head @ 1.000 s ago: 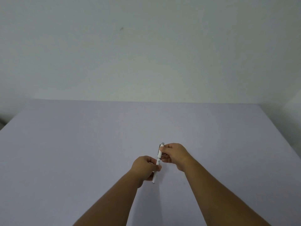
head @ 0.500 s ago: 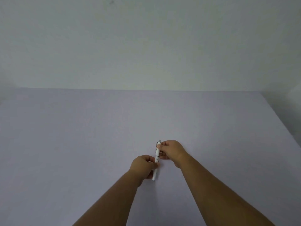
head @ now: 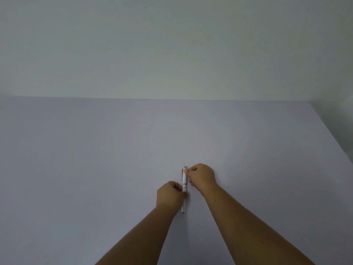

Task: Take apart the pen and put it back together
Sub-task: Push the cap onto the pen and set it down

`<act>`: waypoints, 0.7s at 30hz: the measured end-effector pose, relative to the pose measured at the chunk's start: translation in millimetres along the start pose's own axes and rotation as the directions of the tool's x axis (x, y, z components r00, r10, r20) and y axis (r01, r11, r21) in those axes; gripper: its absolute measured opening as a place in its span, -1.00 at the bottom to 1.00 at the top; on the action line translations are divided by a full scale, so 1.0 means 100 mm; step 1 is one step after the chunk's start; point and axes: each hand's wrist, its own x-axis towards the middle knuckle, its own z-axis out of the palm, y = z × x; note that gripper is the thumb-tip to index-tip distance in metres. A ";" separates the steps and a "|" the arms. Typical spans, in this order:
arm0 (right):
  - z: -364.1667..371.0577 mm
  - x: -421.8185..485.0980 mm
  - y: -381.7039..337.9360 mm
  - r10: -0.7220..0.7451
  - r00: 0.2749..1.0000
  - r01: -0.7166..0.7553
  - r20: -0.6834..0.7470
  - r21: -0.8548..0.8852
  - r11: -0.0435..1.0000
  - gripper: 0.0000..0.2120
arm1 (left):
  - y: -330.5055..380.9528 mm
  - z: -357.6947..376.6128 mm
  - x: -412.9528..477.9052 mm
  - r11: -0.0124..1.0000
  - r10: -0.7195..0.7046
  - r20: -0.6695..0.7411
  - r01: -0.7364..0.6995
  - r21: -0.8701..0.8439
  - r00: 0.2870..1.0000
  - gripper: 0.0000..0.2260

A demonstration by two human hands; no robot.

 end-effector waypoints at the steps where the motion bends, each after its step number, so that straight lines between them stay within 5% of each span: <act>1: -0.03 0.00 0.00 0.002 0.999 -0.003 -0.045 -0.020 1.000 -0.77 | -0.01 0.00 0.00 1.000 0.002 -0.005 -0.002 -0.009 1.000 -0.89; 6: -0.19 0.02 0.12 0.031 0.962 -0.081 -0.271 -0.175 0.981 -0.77 | -0.02 0.01 0.01 0.999 -0.003 -0.027 0.003 -0.036 1.000 -0.91; 11: -0.22 0.00 0.23 0.103 0.964 -0.156 -0.246 -0.209 0.965 -0.88 | -0.02 0.00 0.03 0.999 -0.002 -0.054 0.000 -0.032 0.999 -0.88; 21: -0.04 -0.09 0.24 -0.040 0.994 0.024 -0.106 -0.150 0.988 -0.72 | -0.02 0.02 0.06 1.000 0.008 -0.073 -0.009 -0.008 0.997 -0.86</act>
